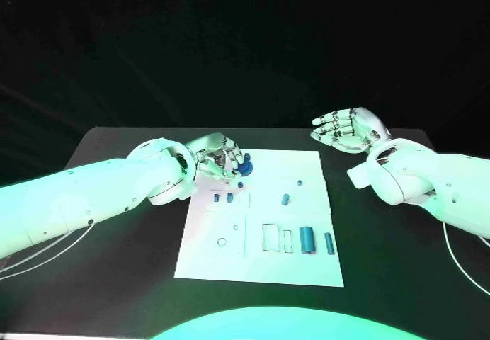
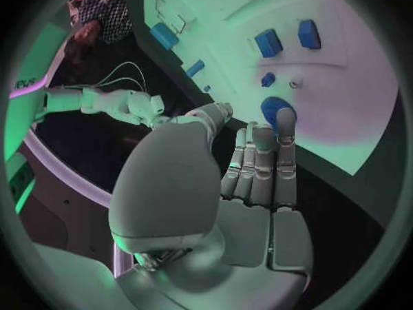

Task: Assemble the parts on the task board

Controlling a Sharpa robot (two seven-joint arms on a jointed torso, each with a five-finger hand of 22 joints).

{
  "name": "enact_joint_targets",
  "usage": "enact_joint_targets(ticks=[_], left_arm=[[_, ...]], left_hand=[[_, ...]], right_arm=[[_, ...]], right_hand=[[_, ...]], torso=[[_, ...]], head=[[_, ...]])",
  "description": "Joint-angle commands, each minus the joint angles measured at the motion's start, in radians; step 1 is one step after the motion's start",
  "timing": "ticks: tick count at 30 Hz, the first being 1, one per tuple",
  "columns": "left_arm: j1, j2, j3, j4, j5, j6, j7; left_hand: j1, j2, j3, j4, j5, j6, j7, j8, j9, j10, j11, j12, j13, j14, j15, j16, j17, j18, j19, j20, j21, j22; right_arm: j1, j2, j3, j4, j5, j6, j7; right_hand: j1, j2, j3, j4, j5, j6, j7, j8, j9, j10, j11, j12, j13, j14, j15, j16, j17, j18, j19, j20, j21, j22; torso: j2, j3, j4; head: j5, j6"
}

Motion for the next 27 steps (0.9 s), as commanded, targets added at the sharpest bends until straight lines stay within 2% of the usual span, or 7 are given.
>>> enact_joint_targets(ticks=[1, 6, 13, 17, 23, 27], left_arm=[[-0.005, 0.016, -0.004, -0.017, -0.224, -0.021, 0.108], [-0.008, 0.036, -0.011, -0.046, -0.325, 0.017, 0.109], [-0.012, 0.067, -0.015, -0.080, -0.396, 0.064, 0.105], [-0.015, 0.082, -0.016, -0.094, -0.413, 0.074, 0.102], [-0.017, 0.103, -0.016, -0.114, -0.428, 0.102, 0.097], [-0.017, 0.116, -0.016, -0.131, -0.441, 0.129, 0.090]], left_hand=[[0.011, -0.006, 0.001, -0.004, -0.005, 0.008, -0.018, -0.009, -0.025, -0.009, 0.004, -0.019, -0.023, -0.015, 0.005, -0.001, -0.020, 0.012, -0.011, 0.000, -0.003, 0.004], [0.012, -0.011, -0.012, -0.006, -0.006, 0.039, -0.027, -0.019, -0.058, -0.019, 0.009, -0.041, -0.050, -0.024, 0.010, 0.012, -0.037, 0.012, -0.017, 0.006, -0.002, 0.009], [0.014, -0.010, -0.032, -0.005, -0.005, 0.064, -0.033, -0.037, -0.093, -0.008, 0.007, -0.048, -0.071, 0.010, 0.009, 0.057, -0.014, 0.013, -0.011, 0.007, 0.007, 0.017], [0.016, -0.010, -0.036, -0.004, -0.004, 0.074, -0.033, -0.040, -0.102, -0.007, 0.006, -0.052, -0.078, 0.012, 0.008, 0.064, -0.017, 0.013, -0.010, 0.006, 0.010, 0.020], [0.025, -0.007, -0.033, -0.001, -0.002, 0.109, -0.035, -0.049, -0.125, 0.012, 0.004, -0.057, -0.094, 0.034, 0.007, 0.096, -0.001, 0.014, -0.005, 0.004, 0.020, 0.029], [0.032, -0.008, -0.023, -0.001, -0.002, 0.135, -0.043, -0.058, -0.142, 0.032, -0.001, -0.061, -0.105, 0.043, 0.003, 0.114, 0.004, 0.014, -0.005, 0.002, 0.028, 0.036]], right_arm=[[-0.001, 0.001, 0.000, 0.000, -0.019, 0.019, 0.007], [-0.002, 0.002, 0.000, 0.000, -0.022, 0.021, 0.005], [-0.002, 0.003, 0.000, 0.000, -0.023, 0.019, 0.004], [-0.002, 0.004, 0.000, -0.001, -0.023, 0.019, 0.004], [-0.002, 0.006, 0.000, -0.001, -0.023, 0.018, 0.003], [-0.002, 0.006, 0.000, 0.000, -0.023, 0.018, 0.003]], right_hand=[[0.010, -0.003, 0.016, -0.007, -0.006, 0.009, 0.043, -0.005, -0.002, 0.009, -0.001, -0.005, -0.001, 0.002, -0.005, 0.005, -0.003, 0.012, 0.007, 0.001, 0.006, -0.002], [0.011, -0.004, 0.021, -0.009, -0.007, 0.009, 0.043, -0.005, -0.002, 0.010, -0.001, -0.006, -0.001, 0.002, -0.005, 0.006, -0.003, 0.012, 0.007, 0.000, 0.006, -0.003], [0.011, -0.005, 0.024, -0.009, -0.007, 0.009, 0.043, -0.005, -0.003, 0.010, -0.001, -0.006, -0.001, 0.003, -0.005, 0.006, -0.004, 0.012, 0.008, 0.000, 0.006, -0.003], [0.010, -0.005, 0.025, -0.009, -0.007, 0.009, 0.043, -0.006, -0.003, 0.010, 0.000, -0.007, -0.001, 0.003, -0.005, 0.006, -0.004, 0.012, 0.008, 0.000, 0.006, -0.003], [0.008, -0.006, 0.025, -0.008, -0.007, 0.009, 0.043, -0.006, -0.003, 0.011, 0.000, -0.007, -0.001, 0.003, -0.005, 0.006, -0.004, 0.012, 0.008, 0.000, 0.006, -0.004], [0.006, -0.007, 0.027, -0.007, -0.007, 0.009, 0.044, -0.006, -0.003, 0.011, 0.000, -0.008, -0.001, 0.003, -0.004, 0.006, -0.005, 0.012, 0.009, 0.000, 0.006, -0.004]], torso=[[0.000, 0.0005, 0.0007], [-0.001, 0.0009, 0.0006], [-0.001, 0.0008, 0.0003], [0.000, 0.0004, -0.0011], [-0.001, 0.0015, -0.0012], [-0.001, 0.0015, 0.0010]], head=[[-0.004, 0.001], [-0.003, 0.001], [-0.002, 0.005], [-0.004, 0.007], [-0.004, 0.003], [-0.005, 0.004]])
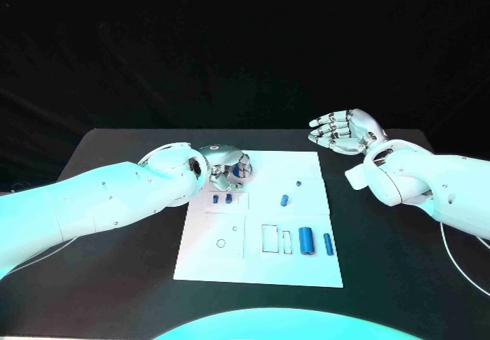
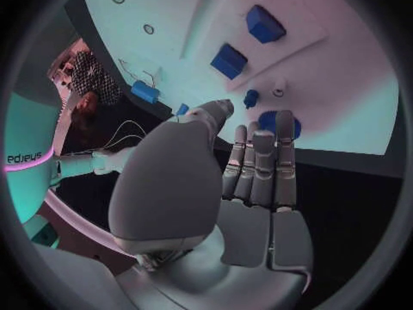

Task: Assemble the parts on the task board

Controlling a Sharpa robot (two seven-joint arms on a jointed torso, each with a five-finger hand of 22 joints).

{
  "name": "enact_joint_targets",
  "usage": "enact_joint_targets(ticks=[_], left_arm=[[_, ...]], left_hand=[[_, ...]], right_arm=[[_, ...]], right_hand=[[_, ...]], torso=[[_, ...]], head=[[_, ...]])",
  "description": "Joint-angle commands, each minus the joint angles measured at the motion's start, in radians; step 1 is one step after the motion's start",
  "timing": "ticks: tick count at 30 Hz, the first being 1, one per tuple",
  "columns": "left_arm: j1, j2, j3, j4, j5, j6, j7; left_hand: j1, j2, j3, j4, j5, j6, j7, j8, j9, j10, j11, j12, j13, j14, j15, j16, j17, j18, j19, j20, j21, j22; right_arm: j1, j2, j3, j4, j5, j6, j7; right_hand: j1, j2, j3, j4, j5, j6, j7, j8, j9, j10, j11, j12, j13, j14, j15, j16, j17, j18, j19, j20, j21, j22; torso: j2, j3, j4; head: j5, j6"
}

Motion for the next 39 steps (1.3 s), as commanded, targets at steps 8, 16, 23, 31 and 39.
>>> enact_joint_targets(ticks=[8, 16, 23, 31, 39], left_arm=[[-0.003, 0.026, 0.000, -0.032, -0.055, 0.078, -0.003], [-0.003, 0.032, 0.000, -0.043, -0.064, 0.098, -0.018], [-0.004, 0.041, 0.000, -0.058, -0.067, 0.107, -0.025], [-0.006, 0.048, 0.000, -0.067, -0.066, 0.103, -0.015], [-0.007, 0.050, 0.000, -0.070, -0.058, 0.096, -0.001]], left_hand=[[0.026, 0.004, 0.044, -0.006, -0.004, 0.069, -0.005, -0.024, -0.032, 0.073, -0.016, -0.016, -0.026, 0.059, -0.014, 0.062, 0.049, 0.014, 0.010, -0.011, 0.032, 0.024], [0.026, 0.004, 0.057, -0.013, -0.007, 0.089, -0.005, -0.030, -0.039, 0.095, -0.022, -0.020, -0.032, 0.083, -0.018, 0.083, 0.072, 0.008, 0.033, -0.016, 0.061, 0.058], [0.028, 0.007, 0.062, -0.016, -0.007, 0.090, -0.004, -0.034, -0.042, 0.096, -0.022, -0.024, -0.035, 0.083, -0.019, 0.085, 0.069, 0.008, 0.035, -0.017, 0.065, 0.062], [0.037, 0.021, 0.086, -0.035, -0.010, 0.117, 0.000, -0.039, -0.047, 0.126, -0.027, -0.029, -0.041, 0.109, -0.024, 0.106, 0.092, 0.002, 0.057, -0.022, 0.100, 0.101], [0.019, 0.026, 0.102, -0.048, -0.014, 0.153, -0.002, -0.047, -0.048, 0.174, -0.040, -0.059, -0.055, 0.153, -0.035, 0.132, 0.131, -0.005, 0.087, -0.032, 0.139, 0.148]], right_arm=[[-0.001, 0.001, 0.000, 0.002, -0.011, 0.013, 0.006], [-0.001, 0.000, 0.000, 0.005, -0.011, 0.012, 0.006], [-0.001, 0.000, 0.000, 0.007, -0.011, 0.012, 0.007], [-0.001, 0.000, 0.000, 0.008, -0.011, 0.014, 0.008], [-0.001, 0.001, 0.000, 0.009, -0.011, 0.014, 0.008]], right_hand=[[0.000, -0.006, 0.009, 0.001, -0.006, 0.010, 0.044, -0.004, -0.001, 0.005, 0.001, -0.004, -0.001, 0.003, -0.004, 0.006, -0.002, 0.012, 0.009, 0.000, 0.006, -0.002], [-0.003, -0.007, 0.012, 0.002, -0.005, 0.010, 0.044, -0.005, -0.002, 0.006, 0.001, -0.005, -0.001, 0.003, -0.004, 0.006, -0.002, 0.012, 0.009, 0.001, 0.006, -0.002], [-0.007, -0.007, 0.014, 0.004, -0.004, 0.010, 0.044, -0.005, -0.002, 0.006, 0.001, -0.006, -0.001, 0.003, -0.004, 0.006, -0.003, 0.012, 0.009, 0.001, 0.006, -0.003], [-0.010, -0.007, 0.017, 0.005, -0.002, 0.011, 0.044, -0.005, -0.002, 0.007, 0.001, -0.006, -0.001, 0.003, -0.004, 0.006, -0.004, 0.012, 0.009, 0.001, 0.006, -0.004], [-0.013, -0.006, 0.019, 0.007, -0.001, 0.012, 0.044, -0.004, -0.002, 0.008, 0.001, -0.006, -0.001, 0.004, -0.004, 0.006, -0.004, 0.012, 0.009, 0.001, 0.005, -0.005]], torso=[[0.000, 0.0004, 0.0008], [0.000, 0.0006, 0.0006], [0.000, 0.0002, 0.0018], [0.000, -0.0001, 0.0015], [-0.001, -0.0002, 0.0031]], head=[[-0.001, -0.002], [-0.004, -0.002], [-0.004, -0.003], [-0.005, -0.006], [-0.006, -0.006]])
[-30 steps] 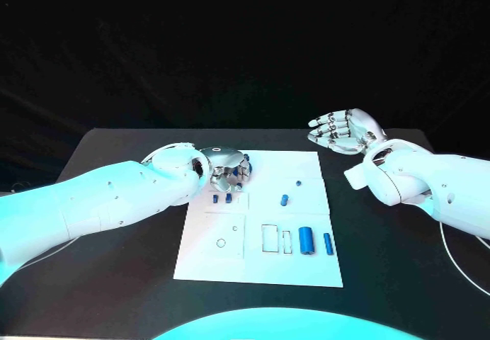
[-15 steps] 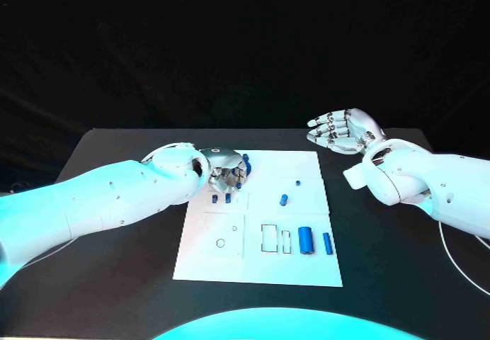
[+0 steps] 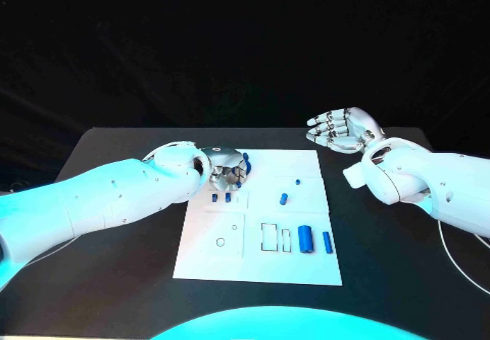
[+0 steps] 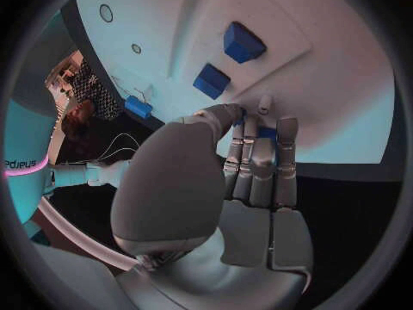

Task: Assemble the parts on the task board

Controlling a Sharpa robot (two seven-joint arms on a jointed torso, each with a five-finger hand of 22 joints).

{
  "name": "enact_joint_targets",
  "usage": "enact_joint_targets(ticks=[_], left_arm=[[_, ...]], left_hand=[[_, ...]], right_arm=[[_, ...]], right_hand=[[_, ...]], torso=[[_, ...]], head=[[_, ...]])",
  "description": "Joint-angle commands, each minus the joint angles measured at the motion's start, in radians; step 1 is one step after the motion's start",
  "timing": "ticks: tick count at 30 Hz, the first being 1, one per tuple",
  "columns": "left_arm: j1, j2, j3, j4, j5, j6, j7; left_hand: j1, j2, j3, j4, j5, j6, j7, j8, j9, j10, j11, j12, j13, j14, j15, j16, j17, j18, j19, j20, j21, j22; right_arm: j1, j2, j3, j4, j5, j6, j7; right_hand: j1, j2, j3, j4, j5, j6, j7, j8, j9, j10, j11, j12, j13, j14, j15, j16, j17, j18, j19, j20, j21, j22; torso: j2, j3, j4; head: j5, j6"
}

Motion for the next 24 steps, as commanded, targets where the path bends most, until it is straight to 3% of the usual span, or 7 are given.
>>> enact_joint_targets(ticks=[1, 8, 14, 24], left_arm=[[-0.003, 0.003, -0.001, -0.001, 0.000, 0.015, 0.013], [-0.004, 0.004, -0.002, -0.005, 0.006, 0.012, 0.017], [-0.005, 0.005, -0.001, -0.008, 0.022, -0.013, 0.023], [-0.007, -0.014, 0.005, 0.005, 0.064, -0.040, 0.039]], left_hand=[[-0.008, 0.006, 0.007, -0.001, -0.006, 0.011, -0.001, -0.007, -0.001, 0.011, 0.000, -0.015, -0.006, 0.010, 0.002, 0.008, 0.002, -0.006, 0.006, -0.001, 0.005, 0.005], [-0.011, 0.015, 0.015, -0.013, -0.009, 0.038, -0.003, -0.008, 0.003, 0.047, -0.009, -0.037, -0.013, 0.037, -0.005, 0.022, 0.029, -0.011, 0.029, -0.006, 0.027, 0.034], [-0.031, 0.011, 0.035, -0.027, -0.009, 0.038, -0.003, -0.041, 0.001, 0.081, -0.006, -0.132, -0.043, 0.041, -0.005, 0.021, 0.010, -0.013, 0.031, -0.010, 0.036, 0.047], [-0.050, 0.013, 0.035, -0.037, -0.011, 0.077, -0.005, -0.042, 0.013, 0.135, -0.011, -0.188, -0.055, 0.068, -0.009, 0.033, 0.032, -0.018, 0.059, -0.012, 0.055, 0.075]], right_arm=[[-0.001, 0.001, 0.000, 0.002, -0.009, 0.013, 0.009], [-0.001, 0.001, 0.000, 0.002, -0.009, 0.014, 0.008], [-0.001, 0.002, 0.000, 0.001, -0.009, 0.014, 0.007], [-0.001, 0.003, 0.000, -0.001, -0.009, 0.016, 0.005]], right_hand=[[-0.007, -0.001, 0.007, 0.000, -0.001, 0.008, 0.040, -0.004, -0.001, 0.008, 0.001, -0.006, -0.001, 0.004, -0.004, 0.006, -0.001, 0.012, 0.009, 0.001, 0.005, -0.001], [-0.008, -0.001, 0.008, 0.000, -0.001, 0.009, 0.040, -0.004, -0.001, 0.008, 0.001, -0.006, -0.001, 0.004, -0.004, 0.006, -0.001, 0.012, 0.009, 0.001, 0.005, -0.001], [-0.009, -0.001, 0.011, 0.000, 0.001, 0.009, 0.039, -0.004, -0.001, 0.009, 0.000, -0.007, -0.001, 0.004, -0.004, 0.006, -0.002, 0.012, 0.009, 0.001, 0.005, -0.002], [-0.010, -0.002, 0.016, 0.000, 0.005, 0.011, 0.039, -0.004, -0.002, 0.010, -0.001, -0.007, -0.001, 0.004, -0.005, 0.006, -0.003, 0.012, 0.006, 0.001, 0.003, -0.004]], torso=[[0.000, 0.0001, 0.0012], [0.000, 0.0005, -0.0001], [0.000, 0.0005, -0.0006], [-0.001, -0.0002, -0.0005]], head=[[0.000, 0.000], [0.000, -0.002], [0.001, 0.002], [-0.003, 0.006]])
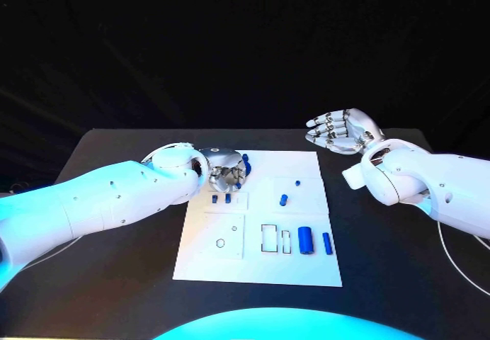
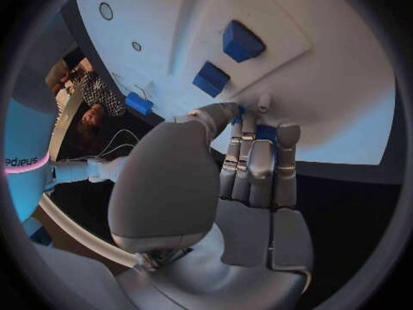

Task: Assemble the parts on the task board

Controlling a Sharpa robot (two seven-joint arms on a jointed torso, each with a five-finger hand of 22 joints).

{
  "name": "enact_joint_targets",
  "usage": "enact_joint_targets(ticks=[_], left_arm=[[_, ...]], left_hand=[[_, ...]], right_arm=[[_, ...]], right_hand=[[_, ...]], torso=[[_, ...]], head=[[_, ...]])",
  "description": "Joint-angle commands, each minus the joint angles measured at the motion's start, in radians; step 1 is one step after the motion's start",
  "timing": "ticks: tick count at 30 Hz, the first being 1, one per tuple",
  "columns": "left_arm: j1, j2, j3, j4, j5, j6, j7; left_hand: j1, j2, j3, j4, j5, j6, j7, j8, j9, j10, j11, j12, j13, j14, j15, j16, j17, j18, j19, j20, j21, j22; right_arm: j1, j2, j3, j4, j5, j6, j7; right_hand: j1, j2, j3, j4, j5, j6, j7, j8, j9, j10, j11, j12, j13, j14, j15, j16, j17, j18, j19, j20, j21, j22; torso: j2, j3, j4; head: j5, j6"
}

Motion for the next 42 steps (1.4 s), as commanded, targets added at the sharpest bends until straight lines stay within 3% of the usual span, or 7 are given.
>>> enact_joint_targets(ticks=[1, 13, 19, 27, 36, 42], left_arm=[[-0.002, -0.010, 0.004, 0.013, 0.047, -0.019, 0.022], [-0.001, -0.082, 0.041, 0.080, 0.096, -0.026, 0.008], [-0.001, -0.116, 0.052, 0.103, 0.099, -0.026, -0.003], [-0.002, -0.132, 0.055, 0.090, 0.091, -0.013, -0.011], [-0.012, -0.117, 0.055, 0.062, 0.083, -0.002, -0.009], [-0.017, -0.101, 0.053, 0.045, 0.080, 0.012, -0.011]], left_hand=[[-0.010, -0.001, 0.001, -0.003, -0.007, 0.010, 0.001, -0.002, 0.003, 0.010, 0.000, -0.006, 0.003, 0.010, -0.003, 0.008, 0.005, -0.019, 0.013, -0.002, 0.006, 0.006], [-0.022, -0.004, -0.001, -0.005, -0.007, 0.020, 0.000, -0.009, 0.006, 0.031, -0.001, -0.036, -0.001, 0.035, -0.005, 0.018, 0.030, -0.024, 0.036, -0.004, 0.019, 0.023], [-0.025, -0.005, -0.002, -0.005, -0.007, 0.021, 0.000, -0.010, 0.007, 0.031, -0.001, -0.041, -0.002, 0.035, -0.005, 0.017, 0.027, -0.024, 0.035, -0.004, 0.018, 0.022], [-0.026, -0.005, -0.002, -0.005, -0.007, 0.022, -0.001, -0.010, 0.007, 0.033, -0.001, -0.044, -0.002, 0.034, -0.005, 0.016, 0.024, -0.023, 0.033, -0.004, 0.016, 0.019], [-0.028, -0.006, -0.003, -0.004, -0.007, 0.023, 0.000, -0.011, 0.008, 0.035, -0.001, -0.049, -0.002, 0.033, -0.005, 0.014, 0.020, -0.023, 0.032, -0.004, 0.014, 0.018], [-0.029, -0.006, -0.004, -0.004, -0.008, 0.024, -0.001, -0.011, 0.008, 0.036, -0.001, -0.050, -0.002, 0.033, -0.005, 0.014, 0.019, -0.023, 0.032, -0.004, 0.013, 0.017]], right_arm=[[-0.001, 0.000, 0.000, 0.000, -0.009, 0.016, 0.006], [-0.001, -0.004, 0.000, -0.003, -0.009, 0.022, 0.007], [-0.001, -0.006, 0.000, -0.004, -0.009, 0.022, 0.007], [-0.001, -0.007, 0.000, -0.003, -0.009, 0.021, 0.006], [-0.001, -0.006, 0.000, -0.002, -0.009, 0.021, 0.008], [-0.001, -0.007, 0.000, -0.001, -0.009, 0.021, 0.009]], right_hand=[[-0.010, -0.002, 0.005, 0.000, 0.005, 0.007, 0.042, -0.004, -0.001, 0.008, 0.001, -0.004, -0.001, 0.004, -0.005, 0.006, -0.001, 0.012, 0.006, 0.001, 0.003, -0.001], [-0.023, -0.007, 0.010, 0.004, 0.014, 0.009, 0.042, -0.004, -0.002, 0.010, 0.002, -0.005, -0.001, 0.004, -0.004, 0.006, -0.003, 0.012, 0.000, 0.001, 0.002, -0.005], [-0.037, -0.009, 0.013, 0.010, 0.008, 0.011, 0.042, -0.003, -0.002, 0.012, 0.002, -0.006, -0.001, 0.004, -0.004, 0.006, -0.006, 0.012, -0.001, 0.001, 0.002, -0.008], [-0.038, -0.009, 0.014, 0.010, 0.007, 0.011, 0.042, -0.003, -0.002, 0.013, 0.002, -0.007, -0.001, 0.004, -0.004, 0.006, -0.006, 0.012, -0.001, 0.001, 0.002, -0.008], [-0.038, -0.009, 0.014, 0.010, 0.006, 0.011, 0.042, -0.003, -0.002, 0.013, 0.001, -0.007, -0.001, 0.004, -0.004, 0.006, -0.006, 0.012, -0.001, 0.001, 0.002, -0.009], [-0.038, -0.009, 0.015, 0.010, 0.005, 0.011, 0.041, -0.003, -0.002, 0.013, 0.001, -0.007, -0.001, 0.004, -0.004, 0.006, -0.006, 0.012, -0.002, 0.001, 0.002, -0.009]], torso=[[-0.001, -0.0003, 0.0005], [-0.003, -0.0001, 0.0053], [-0.005, -0.0001, 0.0068], [-0.002, -0.0005, 0.0056], [-0.001, -0.0008, 0.0025], [-0.001, -0.0002, 0.0052]], head=[[-0.002, 0.003], [0.000, 0.003], [0.001, 0.003], [0.007, 0.004], [0.008, 0.000], [0.009, -0.001]])
